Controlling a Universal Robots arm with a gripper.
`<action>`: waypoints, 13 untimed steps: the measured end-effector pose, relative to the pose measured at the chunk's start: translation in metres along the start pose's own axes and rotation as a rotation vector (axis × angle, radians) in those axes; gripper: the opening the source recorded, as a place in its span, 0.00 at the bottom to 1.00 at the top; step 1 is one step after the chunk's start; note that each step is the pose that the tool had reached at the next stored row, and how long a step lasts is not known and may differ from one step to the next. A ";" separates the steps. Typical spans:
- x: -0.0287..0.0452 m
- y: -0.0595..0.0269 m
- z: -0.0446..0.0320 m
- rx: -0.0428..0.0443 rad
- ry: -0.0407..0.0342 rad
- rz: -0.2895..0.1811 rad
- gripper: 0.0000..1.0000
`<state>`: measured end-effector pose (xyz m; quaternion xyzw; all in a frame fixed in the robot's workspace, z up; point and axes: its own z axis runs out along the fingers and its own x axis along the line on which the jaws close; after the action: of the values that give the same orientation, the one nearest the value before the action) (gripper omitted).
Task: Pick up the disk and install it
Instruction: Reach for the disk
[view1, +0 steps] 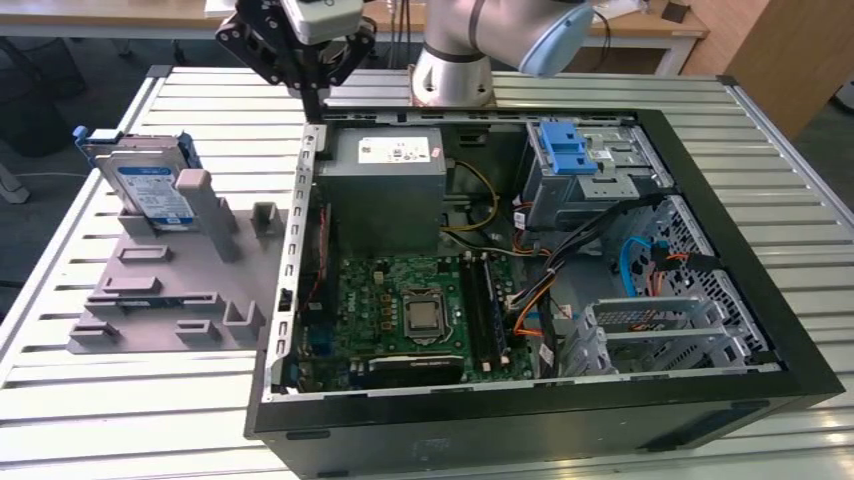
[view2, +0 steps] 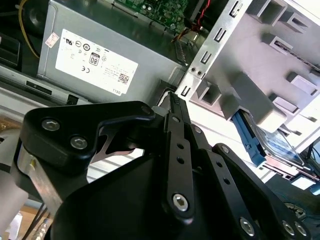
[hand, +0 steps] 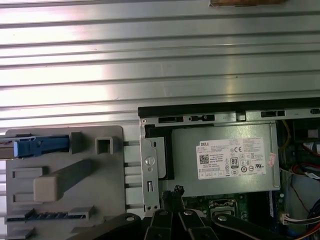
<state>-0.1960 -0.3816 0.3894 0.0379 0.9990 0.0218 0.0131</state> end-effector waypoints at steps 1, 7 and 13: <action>0.0012 0.0002 0.0000 0.0000 0.0001 0.000 0.11; 0.0082 0.0019 0.0003 0.0002 0.0001 0.000 0.11; 0.0153 0.0048 0.0006 0.0000 0.0001 0.000 0.11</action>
<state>-0.2110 -0.3757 0.3886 0.0379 0.9990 0.0217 0.0130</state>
